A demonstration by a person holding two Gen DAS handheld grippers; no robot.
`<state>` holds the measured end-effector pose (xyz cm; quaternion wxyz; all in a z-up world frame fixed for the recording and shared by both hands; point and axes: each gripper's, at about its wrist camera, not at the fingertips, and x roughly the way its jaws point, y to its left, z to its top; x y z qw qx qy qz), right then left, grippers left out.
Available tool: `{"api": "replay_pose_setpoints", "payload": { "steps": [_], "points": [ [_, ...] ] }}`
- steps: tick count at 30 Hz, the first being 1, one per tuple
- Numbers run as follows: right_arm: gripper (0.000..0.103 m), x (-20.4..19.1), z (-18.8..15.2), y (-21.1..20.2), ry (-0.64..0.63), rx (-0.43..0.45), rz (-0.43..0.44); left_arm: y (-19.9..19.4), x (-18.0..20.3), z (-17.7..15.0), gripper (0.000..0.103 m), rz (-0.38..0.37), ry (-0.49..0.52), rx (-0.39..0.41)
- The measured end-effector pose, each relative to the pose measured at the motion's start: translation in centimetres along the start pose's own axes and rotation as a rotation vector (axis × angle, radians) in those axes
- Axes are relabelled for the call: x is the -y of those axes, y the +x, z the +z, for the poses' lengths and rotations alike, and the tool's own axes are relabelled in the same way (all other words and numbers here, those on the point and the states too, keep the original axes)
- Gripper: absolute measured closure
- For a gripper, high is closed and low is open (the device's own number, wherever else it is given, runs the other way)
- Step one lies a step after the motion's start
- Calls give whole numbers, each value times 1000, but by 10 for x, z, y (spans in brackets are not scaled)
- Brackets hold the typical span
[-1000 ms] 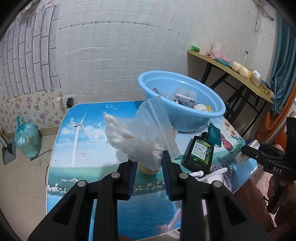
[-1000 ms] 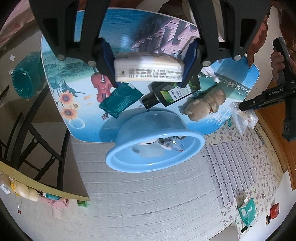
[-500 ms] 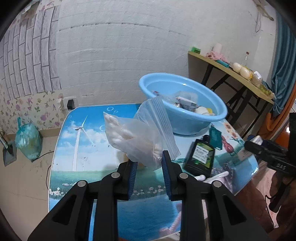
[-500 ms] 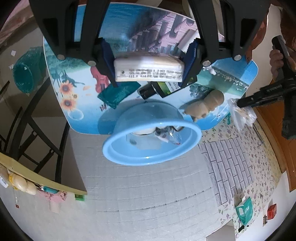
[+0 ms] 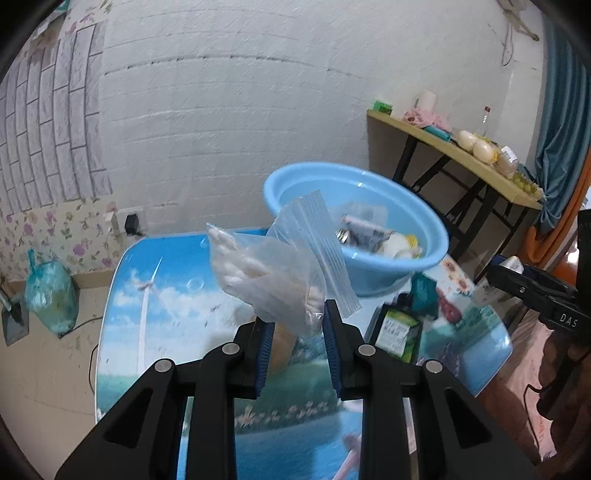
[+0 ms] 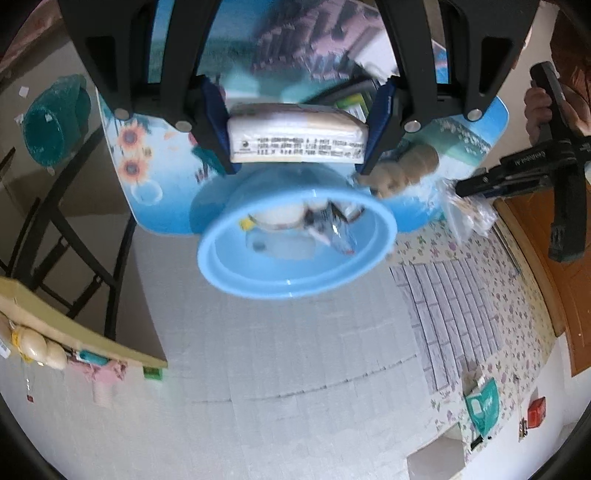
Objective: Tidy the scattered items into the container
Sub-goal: 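Carry the soap box and zip bag into the blue basin and release both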
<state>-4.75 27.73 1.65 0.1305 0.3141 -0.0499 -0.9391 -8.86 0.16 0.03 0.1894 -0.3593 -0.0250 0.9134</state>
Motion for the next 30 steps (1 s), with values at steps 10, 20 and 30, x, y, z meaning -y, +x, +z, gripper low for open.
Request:
{"api": "replay_pose_setpoints", "payload": {
  "steps": [10, 20, 30],
  "points": [
    [40, 1, 34, 31, -22, 30, 45, 26, 34, 43, 78, -65, 76, 25],
    [40, 19, 48, 71, -11, 6, 62, 76, 55, 67, 78, -87, 129, -26],
    [36, 34, 55, 97, 13, -33, 64, 93, 62, 74, 46, -65, 138, -28]
  ]
}}
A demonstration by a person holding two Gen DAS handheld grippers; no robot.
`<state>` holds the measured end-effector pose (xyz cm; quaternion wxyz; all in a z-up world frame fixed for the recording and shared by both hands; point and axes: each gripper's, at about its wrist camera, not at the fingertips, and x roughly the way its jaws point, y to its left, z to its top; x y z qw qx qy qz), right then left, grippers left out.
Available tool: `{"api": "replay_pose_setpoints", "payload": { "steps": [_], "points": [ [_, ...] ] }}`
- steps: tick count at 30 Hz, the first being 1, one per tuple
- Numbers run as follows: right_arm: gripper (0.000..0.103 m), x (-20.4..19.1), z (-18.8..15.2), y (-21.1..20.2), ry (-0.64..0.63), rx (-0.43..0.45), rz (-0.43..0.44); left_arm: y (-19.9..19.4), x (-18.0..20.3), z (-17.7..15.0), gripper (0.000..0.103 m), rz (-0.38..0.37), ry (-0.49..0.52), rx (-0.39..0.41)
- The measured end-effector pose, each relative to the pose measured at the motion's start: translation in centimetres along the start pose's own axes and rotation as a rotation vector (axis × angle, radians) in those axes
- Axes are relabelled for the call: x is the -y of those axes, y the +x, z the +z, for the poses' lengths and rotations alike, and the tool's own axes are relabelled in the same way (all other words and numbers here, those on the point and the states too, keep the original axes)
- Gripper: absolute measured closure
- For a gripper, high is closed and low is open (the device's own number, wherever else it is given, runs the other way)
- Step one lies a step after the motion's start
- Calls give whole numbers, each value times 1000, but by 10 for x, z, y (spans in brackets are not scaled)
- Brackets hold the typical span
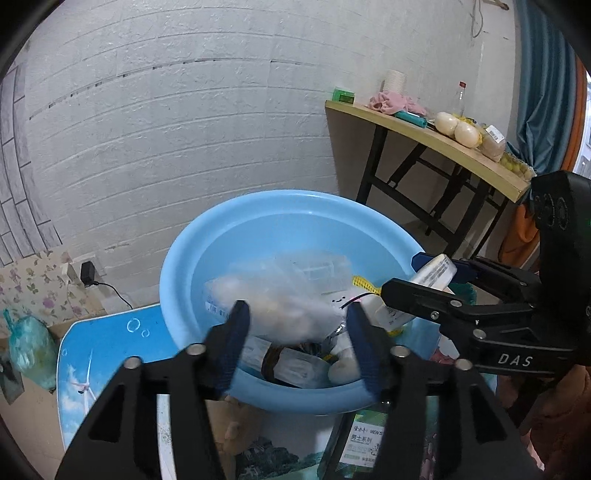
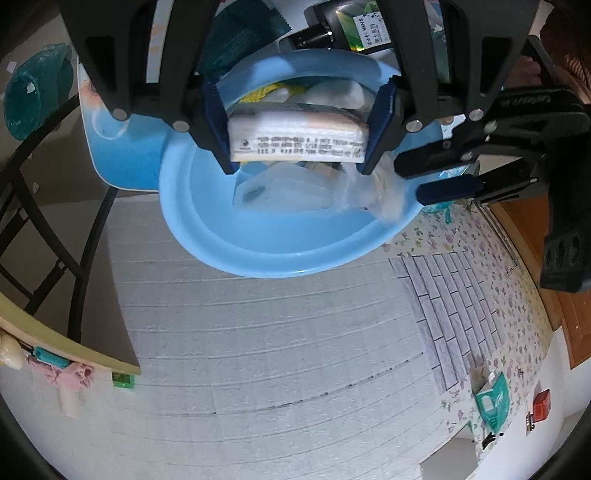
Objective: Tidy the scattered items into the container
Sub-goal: 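Carry the soap box and zip bag into the blue basin and release both, then move both grippers back toward the white charger plug and white hook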
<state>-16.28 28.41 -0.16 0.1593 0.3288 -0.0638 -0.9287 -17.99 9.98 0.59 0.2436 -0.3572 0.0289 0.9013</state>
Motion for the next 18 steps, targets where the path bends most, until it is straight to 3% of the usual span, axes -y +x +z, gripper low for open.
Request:
{"api": "replay_pose_setpoints", "payload": {
  "steps": [6, 13, 18],
  "points": [
    [33, -2, -1, -10, 3, 22, 0, -7, 0, -2, 40, 20, -12, 0],
    [33, -10, -6, -29, 2, 33, -11, -31, -1, -16, 19, 76, -35, 19],
    [32, -16, -13, -45, -1, 38, -23, -52, -3, -27, 12, 121, -59, 34]
  ]
}}
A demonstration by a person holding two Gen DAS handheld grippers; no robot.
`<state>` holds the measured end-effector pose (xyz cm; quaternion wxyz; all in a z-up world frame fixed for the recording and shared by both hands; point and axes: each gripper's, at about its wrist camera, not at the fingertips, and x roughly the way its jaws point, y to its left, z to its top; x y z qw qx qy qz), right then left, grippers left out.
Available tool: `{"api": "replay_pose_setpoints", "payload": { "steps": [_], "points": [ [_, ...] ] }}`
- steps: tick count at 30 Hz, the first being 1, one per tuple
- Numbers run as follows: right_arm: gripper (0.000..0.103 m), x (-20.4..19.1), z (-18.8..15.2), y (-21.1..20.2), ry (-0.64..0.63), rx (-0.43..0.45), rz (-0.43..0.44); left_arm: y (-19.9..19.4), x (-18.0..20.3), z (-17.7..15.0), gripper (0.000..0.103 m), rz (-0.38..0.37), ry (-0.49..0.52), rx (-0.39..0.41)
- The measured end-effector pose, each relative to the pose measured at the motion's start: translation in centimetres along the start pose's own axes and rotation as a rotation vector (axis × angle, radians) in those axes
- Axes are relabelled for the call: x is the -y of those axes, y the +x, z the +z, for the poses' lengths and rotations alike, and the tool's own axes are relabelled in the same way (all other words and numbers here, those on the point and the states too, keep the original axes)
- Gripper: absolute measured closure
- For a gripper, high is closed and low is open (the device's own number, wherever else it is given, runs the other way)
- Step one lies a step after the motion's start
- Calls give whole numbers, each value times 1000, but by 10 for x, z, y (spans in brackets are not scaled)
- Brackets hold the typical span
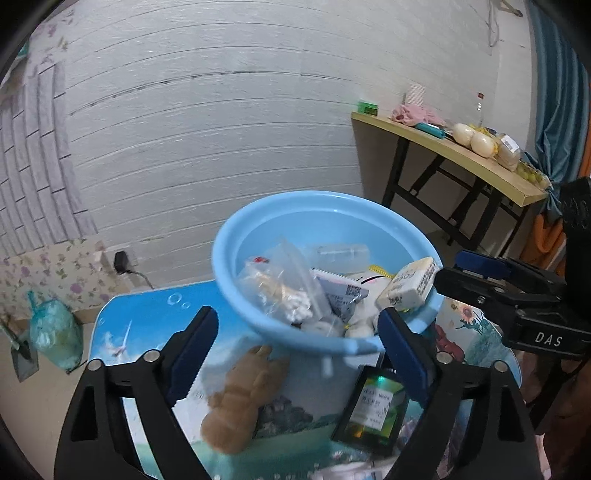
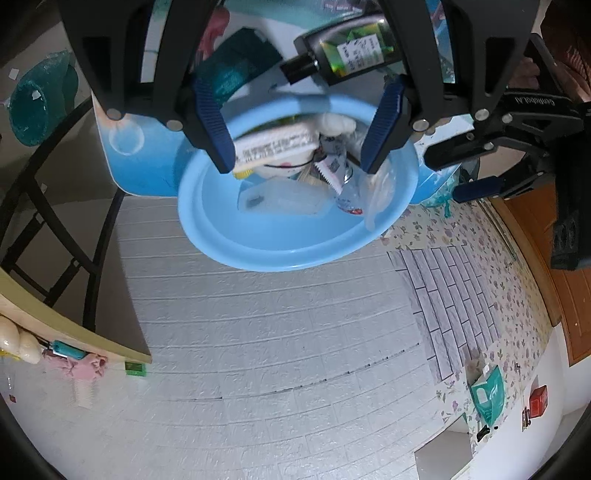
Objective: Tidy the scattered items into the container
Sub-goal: 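Move both grippers back toward the white charger plug and white hook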
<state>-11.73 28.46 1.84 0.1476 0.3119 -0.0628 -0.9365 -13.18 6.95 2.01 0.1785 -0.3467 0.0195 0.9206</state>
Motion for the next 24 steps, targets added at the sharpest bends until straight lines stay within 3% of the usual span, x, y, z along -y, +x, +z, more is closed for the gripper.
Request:
{"api": "replay_pose_setpoints", "payload": {
  "steps": [9, 24],
  "points": [
    [32, 0, -22, -31, 11, -4, -40, -28, -9, -25, 10, 72, -35, 13],
    [32, 9, -64, -36, 32, -101, -94, -35, -28, -84, 10, 102, -105, -77]
  ]
}}
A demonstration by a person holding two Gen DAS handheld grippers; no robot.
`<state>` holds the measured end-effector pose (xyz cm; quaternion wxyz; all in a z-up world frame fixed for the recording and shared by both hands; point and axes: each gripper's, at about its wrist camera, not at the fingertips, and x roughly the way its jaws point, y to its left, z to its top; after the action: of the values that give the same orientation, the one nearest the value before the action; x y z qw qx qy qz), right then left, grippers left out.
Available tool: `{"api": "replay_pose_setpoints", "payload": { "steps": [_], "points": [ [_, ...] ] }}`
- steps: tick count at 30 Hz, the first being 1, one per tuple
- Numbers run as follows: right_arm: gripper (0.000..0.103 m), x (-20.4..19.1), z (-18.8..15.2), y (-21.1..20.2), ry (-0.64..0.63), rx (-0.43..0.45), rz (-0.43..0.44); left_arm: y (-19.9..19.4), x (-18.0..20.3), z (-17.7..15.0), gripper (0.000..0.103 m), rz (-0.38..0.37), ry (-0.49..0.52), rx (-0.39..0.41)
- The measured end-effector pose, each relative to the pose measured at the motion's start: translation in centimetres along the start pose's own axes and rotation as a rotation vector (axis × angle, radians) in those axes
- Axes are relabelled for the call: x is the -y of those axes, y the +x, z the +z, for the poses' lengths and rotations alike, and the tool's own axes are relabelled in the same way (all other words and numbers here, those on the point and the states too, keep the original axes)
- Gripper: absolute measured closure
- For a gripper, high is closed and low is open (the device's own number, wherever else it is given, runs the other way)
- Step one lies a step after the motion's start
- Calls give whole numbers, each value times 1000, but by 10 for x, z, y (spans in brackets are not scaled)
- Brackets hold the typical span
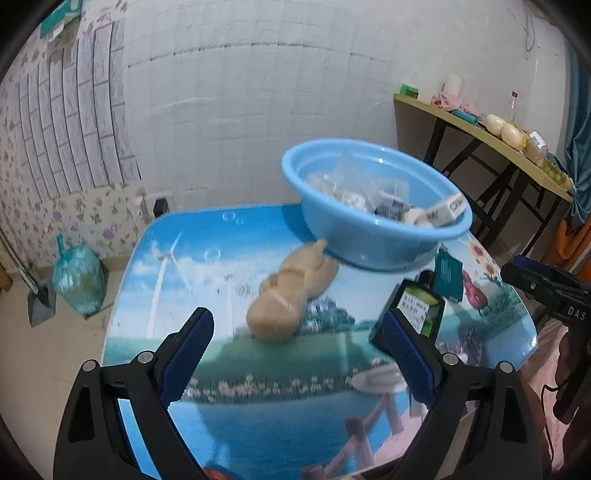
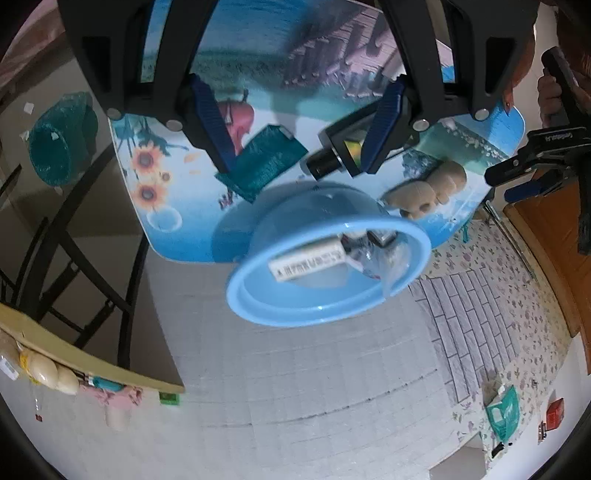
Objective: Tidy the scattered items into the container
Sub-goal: 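Move both grippers back toward the white charger plug and white hook, then grasp the white charger plug with the right gripper while the left grasps the white hook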
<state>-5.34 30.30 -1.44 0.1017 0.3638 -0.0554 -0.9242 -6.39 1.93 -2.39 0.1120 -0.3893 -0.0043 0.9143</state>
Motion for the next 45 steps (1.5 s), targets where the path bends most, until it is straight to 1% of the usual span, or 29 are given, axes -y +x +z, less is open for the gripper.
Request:
{"api": "replay_pose_setpoints", "payload": {
  "steps": [4, 9, 14, 18, 21, 22, 23, 24, 26, 27, 28, 29, 30, 32, 36, 37, 40, 45],
  "points": [
    [32, 4, -10, 5, 14, -29, -10, 5, 6, -13, 10, -25, 7, -31],
    [32, 1, -24, 8, 9, -65, -1, 13, 24, -32, 10, -79, 57, -78],
    [32, -8, -30, 10, -11, -90, 12, 20, 41, -39, 10, -112, 114, -83],
    [32, -11, -33, 12, -15, -101, 12, 28, 43, -40, 10, -132, 118, -94],
    [32, -14, -34, 11, -19, -106, 9, 36, 42, -40, 10, -154, 102, -103],
    [32, -15, -34, 11, -20, -108, 9, 38, 41, -40, 12, -164, 93, -105],
    [32, -16, -35, 11, -22, -110, 9, 39, 40, -40, 19, -180, 86, -106],
    [32, -17, -35, 10, -24, -112, 8, 40, 39, -40, 24, -190, 83, -108],
    [32, -19, -36, 10, -27, -116, 9, 42, 38, -41, 41, -202, 82, -120],
    [32, -20, -37, 10, -28, -118, 9, 43, 38, -42, 47, -205, 82, -124],
    [32, -21, -37, 10, -28, -121, 11, 44, 37, -42, 60, -209, 84, -126],
    [32, -23, -38, 10, -30, -124, 13, 44, 37, -43, 68, -211, 86, -128],
    [32, -25, -38, 9, -32, -125, 15, 44, 35, -43, 70, -207, 87, -127],
    [32, -30, -39, 8, -43, -129, 19, 41, 31, -44, 77, -193, 77, -107],
    [32, -44, -42, 7, -65, -141, 36, 36, 23, -45, 84, -175, 68, -92],
    [32, -47, -43, 8, -71, -144, 40, 35, 21, -46, 88, -172, 66, -87],
    [32, -60, -48, 9, -97, -158, 52, 31, 15, -48, 90, -172, 56, -75],
    [32, -81, -57, 13, -137, -187, 77, 27, 7, -52, 91, -163, 38, -65]
  ]
}}
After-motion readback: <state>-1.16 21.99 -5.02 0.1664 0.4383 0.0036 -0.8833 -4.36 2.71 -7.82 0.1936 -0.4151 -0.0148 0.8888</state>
